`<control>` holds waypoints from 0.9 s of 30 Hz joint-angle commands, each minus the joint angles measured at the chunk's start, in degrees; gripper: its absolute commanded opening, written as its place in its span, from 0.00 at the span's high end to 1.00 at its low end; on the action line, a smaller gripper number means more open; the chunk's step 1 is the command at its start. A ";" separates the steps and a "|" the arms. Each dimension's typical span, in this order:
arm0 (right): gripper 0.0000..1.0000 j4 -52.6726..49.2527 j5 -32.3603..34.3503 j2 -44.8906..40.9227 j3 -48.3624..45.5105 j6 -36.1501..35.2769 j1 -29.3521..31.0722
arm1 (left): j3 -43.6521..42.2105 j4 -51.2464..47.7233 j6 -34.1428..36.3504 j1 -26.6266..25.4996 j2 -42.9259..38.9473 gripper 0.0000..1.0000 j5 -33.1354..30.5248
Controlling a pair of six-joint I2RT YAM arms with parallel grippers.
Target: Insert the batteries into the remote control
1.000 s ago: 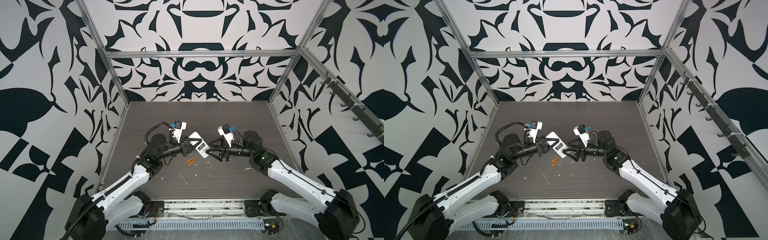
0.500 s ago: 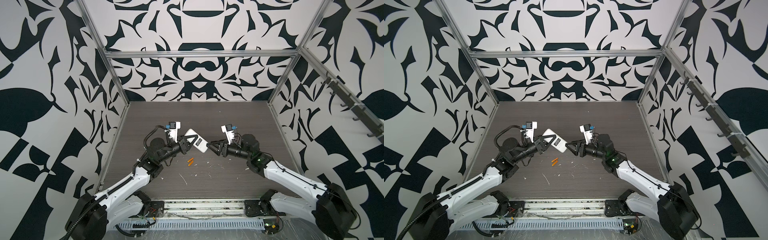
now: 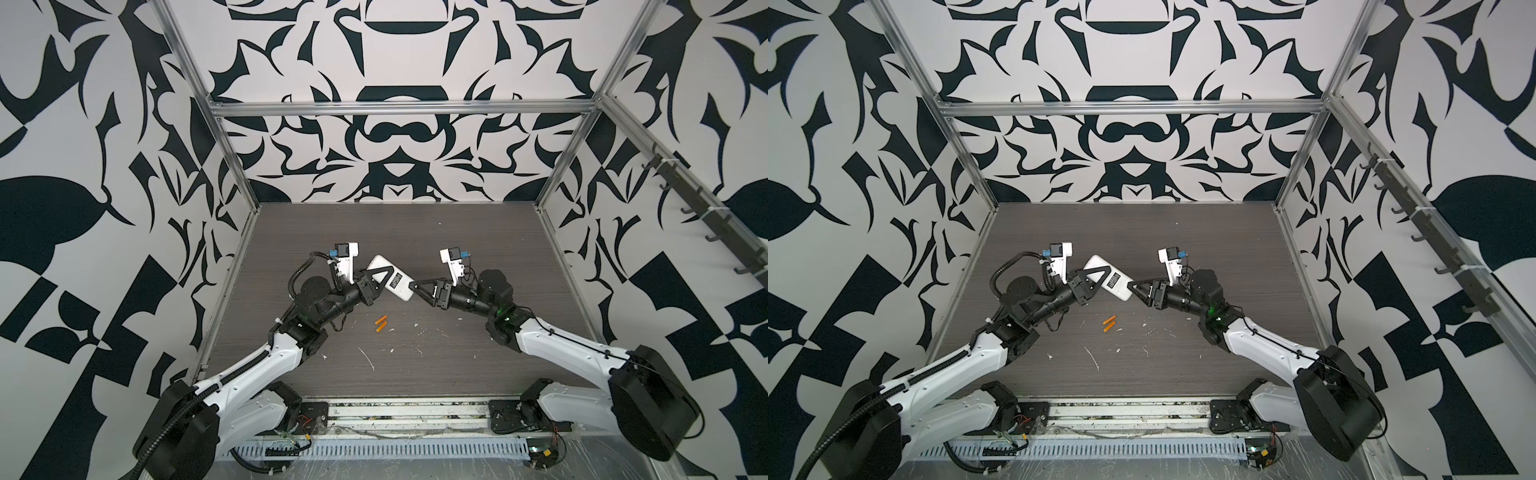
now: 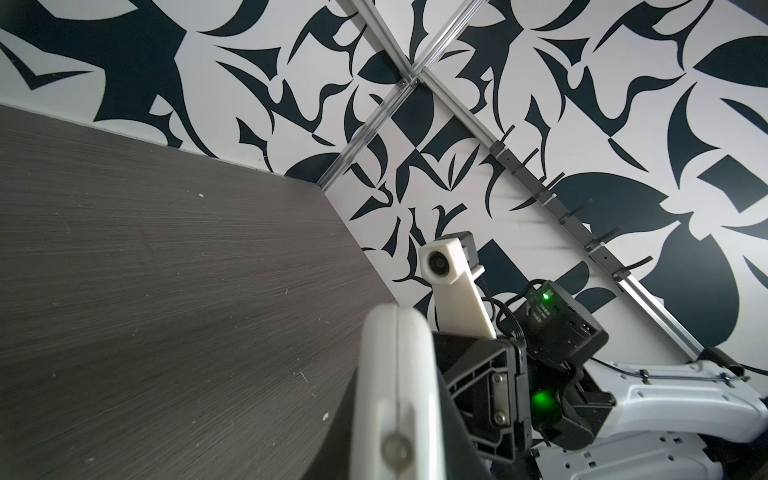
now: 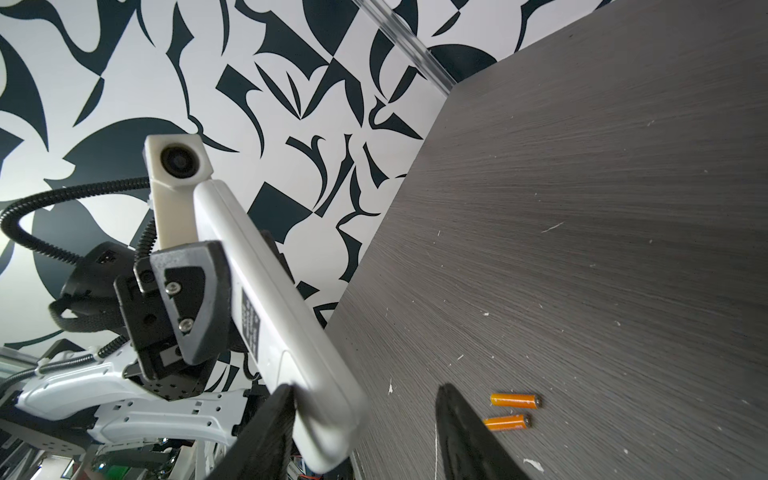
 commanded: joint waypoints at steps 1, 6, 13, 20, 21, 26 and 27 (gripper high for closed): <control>0.45 5.10 -2.02 0.29 0.50 1.13 -0.25 | -0.56 3.67 -0.72 0.08 0.21 0.95 -0.60; 0.46 5.59 -2.44 0.64 0.72 0.69 0.24 | -0.65 4.62 -1.06 0.08 0.81 0.95 -0.67; 0.46 6.99 -2.83 1.62 0.81 1.02 0.73 | -0.53 5.39 -1.51 0.08 1.46 0.95 -0.71; 0.53 7.44 -3.62 2.59 1.14 1.00 0.89 | -0.74 6.84 -1.97 0.08 2.53 0.95 -0.78; 0.54 7.57 -3.67 2.64 1.07 0.96 0.93 | -0.79 7.02 -2.05 0.08 2.61 0.95 -0.77; 0.62 7.75 -3.69 3.08 1.25 0.87 1.06 | -1.07 7.78 -2.38 0.08 2.96 0.95 -0.76; 0.64 7.79 -3.75 3.12 1.33 0.89 1.07 | -1.09 7.83 -2.40 0.08 2.94 0.95 -0.76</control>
